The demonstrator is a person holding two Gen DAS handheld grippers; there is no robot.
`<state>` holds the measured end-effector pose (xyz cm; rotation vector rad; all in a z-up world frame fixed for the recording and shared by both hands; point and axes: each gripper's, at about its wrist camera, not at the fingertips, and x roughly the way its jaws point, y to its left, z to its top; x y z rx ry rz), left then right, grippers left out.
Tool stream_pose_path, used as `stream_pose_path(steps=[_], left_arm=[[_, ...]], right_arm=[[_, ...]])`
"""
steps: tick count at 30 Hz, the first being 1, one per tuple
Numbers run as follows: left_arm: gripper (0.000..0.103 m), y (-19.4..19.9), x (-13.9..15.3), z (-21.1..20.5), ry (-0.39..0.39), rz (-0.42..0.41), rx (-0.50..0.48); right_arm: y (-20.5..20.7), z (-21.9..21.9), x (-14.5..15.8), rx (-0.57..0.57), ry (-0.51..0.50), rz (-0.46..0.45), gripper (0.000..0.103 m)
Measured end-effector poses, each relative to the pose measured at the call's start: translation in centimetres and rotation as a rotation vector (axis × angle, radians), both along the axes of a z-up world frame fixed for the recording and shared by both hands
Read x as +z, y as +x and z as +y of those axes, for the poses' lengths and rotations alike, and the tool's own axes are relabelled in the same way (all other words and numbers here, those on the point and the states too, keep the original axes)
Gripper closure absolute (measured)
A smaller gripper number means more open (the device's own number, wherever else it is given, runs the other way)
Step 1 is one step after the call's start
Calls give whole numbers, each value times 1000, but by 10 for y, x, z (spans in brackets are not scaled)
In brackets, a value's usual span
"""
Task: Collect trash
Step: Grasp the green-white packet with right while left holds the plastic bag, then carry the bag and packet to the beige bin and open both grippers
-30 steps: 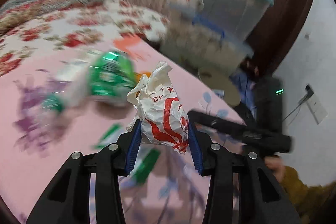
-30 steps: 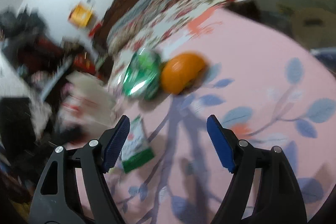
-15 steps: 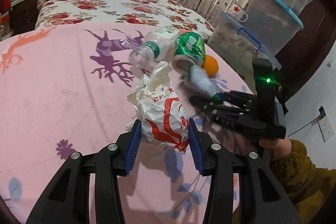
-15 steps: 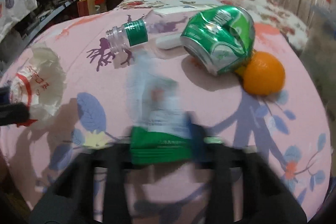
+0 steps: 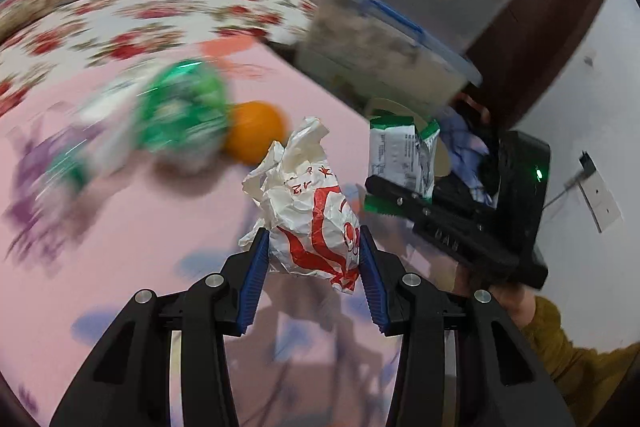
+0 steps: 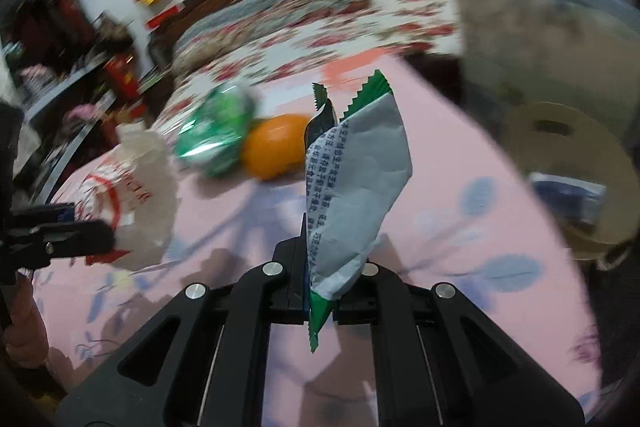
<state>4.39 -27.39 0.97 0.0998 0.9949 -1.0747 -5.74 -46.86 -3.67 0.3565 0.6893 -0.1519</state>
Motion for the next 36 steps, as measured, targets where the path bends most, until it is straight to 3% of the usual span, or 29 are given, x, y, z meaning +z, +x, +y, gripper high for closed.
stream_pose_path(steps=[8, 9, 10, 11, 13, 14, 15, 16, 18, 23, 26, 31, 36], left_arm=[[61, -7, 7, -185, 26, 25, -223], [60, -8, 8, -205, 29, 26, -244], [54, -11, 8, -233, 38, 18, -267], [41, -13, 8, -249, 47, 3, -272], [23, -15, 5, -284, 81, -42, -257], [23, -15, 2, -296, 98, -52, -246], [23, -14, -1, -307, 111, -48, -238], [23, -11, -2, -308, 111, -39, -226], [23, -9, -1, -300, 90, -19, -211], [23, -21, 3, -244, 77, -70, -212], [23, -25, -4, -189, 97, -80, -197], [23, -11, -8, -90, 93, -63, -75], [23, 29, -13, 22, 104, -42, 181]], right_arm=[[-38, -139, -6, -252, -1, 39, 94], [-39, -153, -7, -271, 2, 46, 90], [-39, -171, -9, -286, 20, 52, 90], [-37, -184, -14, -288, 48, 58, 90], [-37, -207, -24, -308, 122, 70, 66], [-41, -214, -27, -331, 141, 68, 26], [-48, -219, -28, -366, 148, 29, 13], [-53, -220, -26, -380, 145, -7, 13], [-62, -222, -24, -389, 132, -33, 21], [-81, -216, -11, -410, 192, -174, 21], [-68, -204, -2, -343, 249, -211, 21], [-10, -164, 5, -181, 317, -203, 21], [89, -101, 10, 20, 359, -150, 20]])
